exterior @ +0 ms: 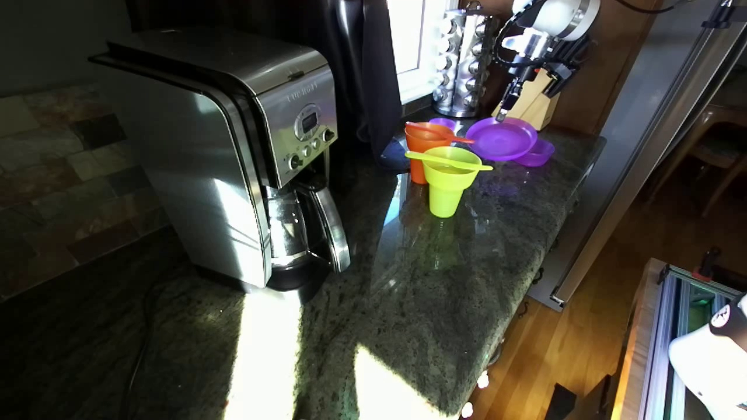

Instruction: Unstack the purple items.

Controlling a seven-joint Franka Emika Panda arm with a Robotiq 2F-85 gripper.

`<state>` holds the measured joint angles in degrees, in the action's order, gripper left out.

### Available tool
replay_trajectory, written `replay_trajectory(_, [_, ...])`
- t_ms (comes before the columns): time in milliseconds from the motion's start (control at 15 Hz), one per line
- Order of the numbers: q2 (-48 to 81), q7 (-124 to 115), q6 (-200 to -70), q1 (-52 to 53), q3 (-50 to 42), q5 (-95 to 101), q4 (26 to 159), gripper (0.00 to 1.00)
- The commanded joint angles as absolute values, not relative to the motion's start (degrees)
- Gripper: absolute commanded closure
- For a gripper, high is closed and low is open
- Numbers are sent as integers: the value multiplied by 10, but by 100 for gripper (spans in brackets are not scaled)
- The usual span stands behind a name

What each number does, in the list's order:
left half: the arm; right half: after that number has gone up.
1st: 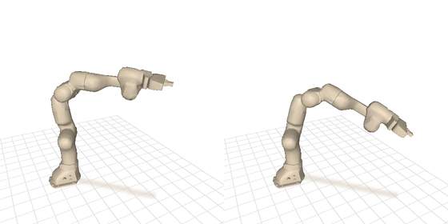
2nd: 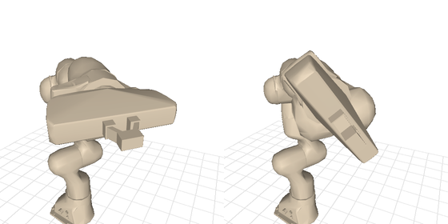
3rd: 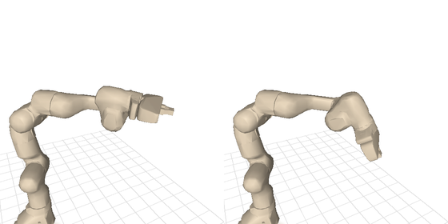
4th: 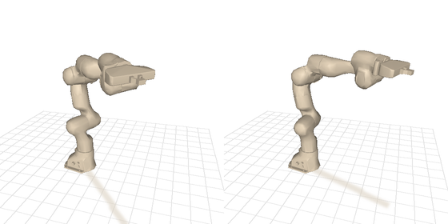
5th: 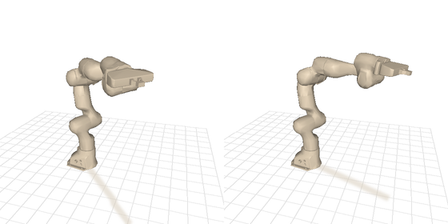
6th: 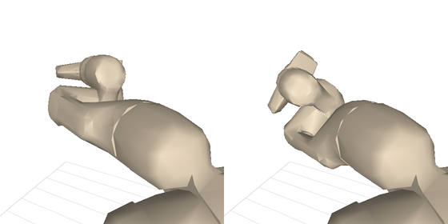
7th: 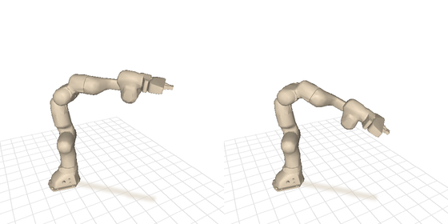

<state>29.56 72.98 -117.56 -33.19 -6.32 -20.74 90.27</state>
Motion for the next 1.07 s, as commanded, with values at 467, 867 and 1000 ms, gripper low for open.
replay_trajectory(467, [275, 824, -1174, -291, -53, -196, 948, 99])
replay_trajectory(867, [277, 846, -1177, -277, -55, -189, 961, 99])
replay_trajectory(1000, [277, 852, -1175, -275, -55, -188, 965, 99])
